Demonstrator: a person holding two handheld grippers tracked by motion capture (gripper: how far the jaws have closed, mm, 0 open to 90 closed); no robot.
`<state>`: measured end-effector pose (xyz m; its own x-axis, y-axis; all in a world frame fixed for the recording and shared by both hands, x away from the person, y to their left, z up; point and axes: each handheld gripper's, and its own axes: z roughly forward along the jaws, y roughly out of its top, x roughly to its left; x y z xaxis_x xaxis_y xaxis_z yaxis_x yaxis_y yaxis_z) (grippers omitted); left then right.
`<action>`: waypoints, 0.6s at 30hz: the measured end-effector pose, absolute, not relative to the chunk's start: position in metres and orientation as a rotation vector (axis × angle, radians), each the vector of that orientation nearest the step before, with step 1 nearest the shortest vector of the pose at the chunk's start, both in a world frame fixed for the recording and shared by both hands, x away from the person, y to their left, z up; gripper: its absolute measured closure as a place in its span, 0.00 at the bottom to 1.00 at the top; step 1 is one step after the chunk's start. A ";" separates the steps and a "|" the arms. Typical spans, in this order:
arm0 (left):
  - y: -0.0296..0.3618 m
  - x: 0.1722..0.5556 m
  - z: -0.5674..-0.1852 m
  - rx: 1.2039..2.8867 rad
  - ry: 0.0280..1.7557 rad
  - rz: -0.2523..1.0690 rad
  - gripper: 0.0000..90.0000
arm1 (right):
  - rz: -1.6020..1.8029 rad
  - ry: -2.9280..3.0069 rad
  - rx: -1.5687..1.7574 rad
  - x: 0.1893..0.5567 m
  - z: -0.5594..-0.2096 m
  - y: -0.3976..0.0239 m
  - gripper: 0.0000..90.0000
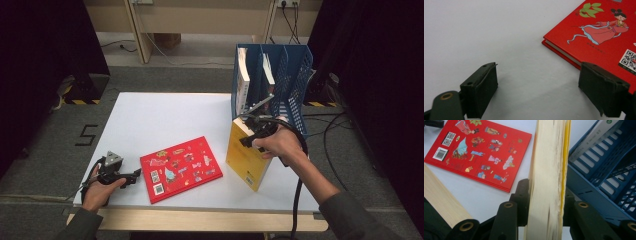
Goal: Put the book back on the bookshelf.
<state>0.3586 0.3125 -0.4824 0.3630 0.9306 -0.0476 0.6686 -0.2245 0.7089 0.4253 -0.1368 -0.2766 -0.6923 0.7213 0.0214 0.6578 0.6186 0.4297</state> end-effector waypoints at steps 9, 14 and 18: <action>0.320 0.361 -0.482 1.970 1.402 0.540 0.17 | 0.613 2.672 1.125 0.427 -0.277 -0.141 0.82; 0.326 0.362 -0.483 1.940 1.433 0.529 0.17 | 0.619 2.692 1.086 0.424 -0.275 -0.141 0.83; 0.324 0.362 -0.483 1.969 1.410 0.539 0.17 | 0.629 2.659 1.069 0.417 -0.269 -0.151 0.84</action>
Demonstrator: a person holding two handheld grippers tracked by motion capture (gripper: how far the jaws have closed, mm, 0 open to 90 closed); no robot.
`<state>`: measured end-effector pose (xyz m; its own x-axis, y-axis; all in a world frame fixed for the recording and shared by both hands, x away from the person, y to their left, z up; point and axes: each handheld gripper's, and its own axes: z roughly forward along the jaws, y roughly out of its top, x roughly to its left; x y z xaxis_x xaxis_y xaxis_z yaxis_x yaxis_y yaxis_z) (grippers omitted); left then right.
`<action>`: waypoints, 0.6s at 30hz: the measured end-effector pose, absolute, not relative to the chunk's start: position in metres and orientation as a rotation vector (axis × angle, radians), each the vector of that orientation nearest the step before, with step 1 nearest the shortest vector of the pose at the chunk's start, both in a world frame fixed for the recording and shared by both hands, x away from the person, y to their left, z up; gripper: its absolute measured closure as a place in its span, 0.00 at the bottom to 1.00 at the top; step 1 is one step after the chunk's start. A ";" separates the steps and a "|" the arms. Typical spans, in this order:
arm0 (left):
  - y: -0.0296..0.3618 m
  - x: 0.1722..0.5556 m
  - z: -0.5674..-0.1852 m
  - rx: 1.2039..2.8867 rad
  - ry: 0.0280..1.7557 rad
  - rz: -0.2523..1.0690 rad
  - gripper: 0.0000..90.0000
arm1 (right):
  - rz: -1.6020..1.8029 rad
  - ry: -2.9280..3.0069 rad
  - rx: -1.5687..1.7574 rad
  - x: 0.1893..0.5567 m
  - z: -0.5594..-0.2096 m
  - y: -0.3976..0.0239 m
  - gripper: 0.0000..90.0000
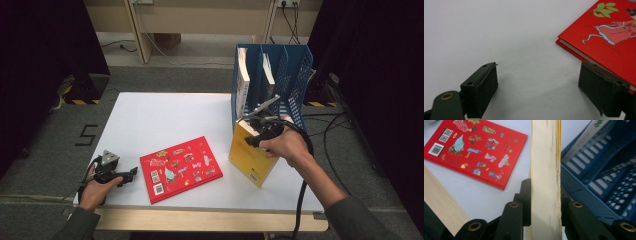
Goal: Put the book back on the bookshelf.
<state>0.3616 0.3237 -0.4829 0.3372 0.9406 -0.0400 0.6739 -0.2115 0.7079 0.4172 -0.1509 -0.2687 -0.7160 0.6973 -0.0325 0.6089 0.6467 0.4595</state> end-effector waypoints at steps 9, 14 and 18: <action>0.324 0.362 -0.483 1.967 1.416 0.535 0.16 | 0.684 2.550 1.143 0.407 -0.235 -0.186 0.84; 0.325 0.363 -0.483 1.962 1.422 0.523 0.16 | 0.684 2.483 1.179 0.405 -0.216 -0.203 0.84; 0.325 0.363 -0.483 1.964 1.421 0.517 0.16 | 0.689 2.450 1.199 0.404 -0.203 -0.213 0.84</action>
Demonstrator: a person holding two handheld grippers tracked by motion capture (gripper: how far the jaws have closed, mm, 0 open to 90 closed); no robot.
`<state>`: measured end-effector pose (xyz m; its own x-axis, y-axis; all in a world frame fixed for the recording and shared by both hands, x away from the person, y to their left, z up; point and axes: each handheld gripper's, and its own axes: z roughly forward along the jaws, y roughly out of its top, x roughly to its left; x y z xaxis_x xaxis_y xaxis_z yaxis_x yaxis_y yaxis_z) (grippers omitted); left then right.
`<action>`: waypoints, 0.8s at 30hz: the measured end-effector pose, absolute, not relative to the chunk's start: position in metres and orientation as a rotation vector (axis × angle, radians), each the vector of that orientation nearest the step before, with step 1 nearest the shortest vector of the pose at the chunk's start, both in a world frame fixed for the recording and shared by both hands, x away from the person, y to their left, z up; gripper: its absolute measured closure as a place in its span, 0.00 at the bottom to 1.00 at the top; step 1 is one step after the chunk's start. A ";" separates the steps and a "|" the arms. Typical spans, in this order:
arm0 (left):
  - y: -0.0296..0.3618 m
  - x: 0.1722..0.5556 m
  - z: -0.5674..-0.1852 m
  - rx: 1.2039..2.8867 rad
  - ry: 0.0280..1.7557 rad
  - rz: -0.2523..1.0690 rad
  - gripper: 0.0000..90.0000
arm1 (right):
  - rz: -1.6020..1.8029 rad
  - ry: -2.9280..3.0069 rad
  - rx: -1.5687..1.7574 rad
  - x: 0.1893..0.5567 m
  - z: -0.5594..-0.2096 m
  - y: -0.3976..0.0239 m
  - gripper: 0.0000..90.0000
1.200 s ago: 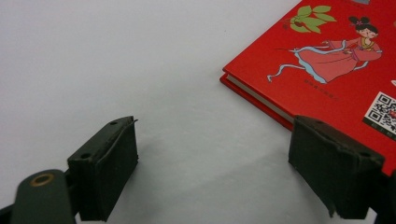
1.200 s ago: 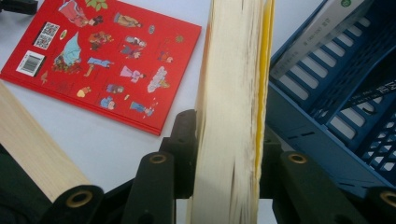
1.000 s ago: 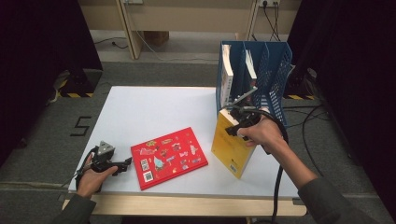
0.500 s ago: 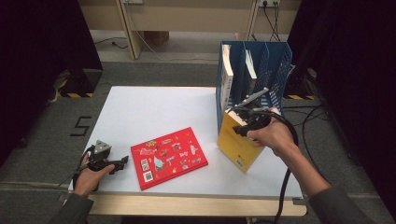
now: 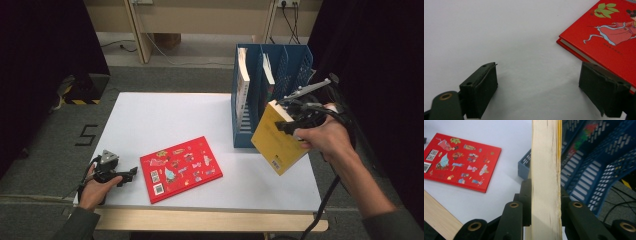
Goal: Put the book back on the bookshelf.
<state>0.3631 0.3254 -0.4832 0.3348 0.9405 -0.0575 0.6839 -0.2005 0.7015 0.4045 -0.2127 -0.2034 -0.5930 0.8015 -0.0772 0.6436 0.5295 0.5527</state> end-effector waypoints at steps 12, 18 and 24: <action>0.325 0.363 -0.483 1.965 1.422 0.516 0.16 | 0.633 2.267 1.300 0.435 -0.164 -0.244 0.84; 0.325 0.363 -0.483 1.965 1.421 0.515 0.16 | 0.613 2.200 1.371 0.473 -0.165 -0.243 0.84; 0.325 0.363 -0.483 1.964 1.422 0.515 0.16 | 0.656 2.152 1.426 0.507 -0.174 -0.239 0.84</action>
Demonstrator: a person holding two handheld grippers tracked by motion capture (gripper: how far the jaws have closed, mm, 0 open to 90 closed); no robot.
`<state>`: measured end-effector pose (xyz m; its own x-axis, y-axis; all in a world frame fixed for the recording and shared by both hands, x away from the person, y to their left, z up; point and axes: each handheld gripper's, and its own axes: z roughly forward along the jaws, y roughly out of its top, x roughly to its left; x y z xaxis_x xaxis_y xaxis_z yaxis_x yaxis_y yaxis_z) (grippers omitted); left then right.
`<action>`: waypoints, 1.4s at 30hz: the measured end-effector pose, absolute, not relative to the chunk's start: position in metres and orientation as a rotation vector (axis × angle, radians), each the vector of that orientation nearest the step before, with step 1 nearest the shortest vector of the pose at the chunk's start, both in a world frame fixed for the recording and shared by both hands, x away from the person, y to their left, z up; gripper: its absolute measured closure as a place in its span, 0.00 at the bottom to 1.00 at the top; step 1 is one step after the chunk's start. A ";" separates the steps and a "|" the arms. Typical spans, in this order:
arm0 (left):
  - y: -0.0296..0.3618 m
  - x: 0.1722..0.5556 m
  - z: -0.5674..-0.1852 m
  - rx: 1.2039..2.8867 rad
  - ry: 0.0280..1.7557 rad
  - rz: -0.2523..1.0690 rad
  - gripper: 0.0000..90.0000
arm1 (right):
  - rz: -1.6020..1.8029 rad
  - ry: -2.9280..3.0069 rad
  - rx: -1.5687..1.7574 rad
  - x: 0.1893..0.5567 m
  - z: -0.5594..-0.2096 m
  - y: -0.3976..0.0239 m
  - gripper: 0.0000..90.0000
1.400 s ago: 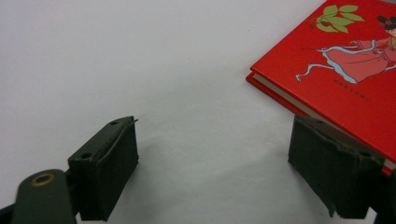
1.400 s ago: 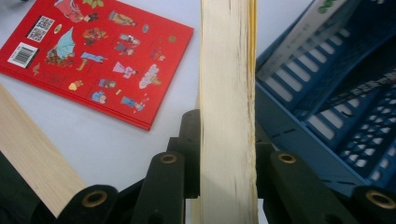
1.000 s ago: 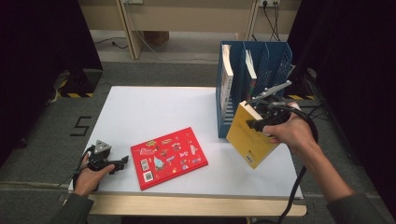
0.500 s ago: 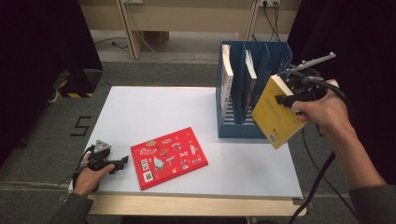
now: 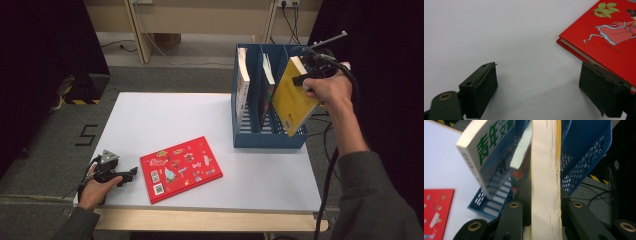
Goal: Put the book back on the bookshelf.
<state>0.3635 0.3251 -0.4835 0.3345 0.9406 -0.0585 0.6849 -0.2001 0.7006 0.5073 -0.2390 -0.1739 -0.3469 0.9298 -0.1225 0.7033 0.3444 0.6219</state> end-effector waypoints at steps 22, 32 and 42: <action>0.325 0.363 -0.484 1.963 1.420 0.519 0.16 | 0.736 2.059 1.565 0.585 -0.211 -0.224 0.84; 0.325 0.363 -0.484 1.962 1.420 0.522 0.16 | 0.780 2.026 1.643 0.603 -0.240 -0.229 0.84; 0.325 0.363 -0.484 1.962 1.420 0.522 0.16 | 0.775 2.040 1.672 0.615 -0.269 -0.228 0.83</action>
<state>0.3630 0.3247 -0.4837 0.3335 0.9411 -0.0549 0.6812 -0.2004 0.7042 0.6149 -0.2277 -0.2692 -0.2123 0.9761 0.0461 0.7607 0.1354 0.6348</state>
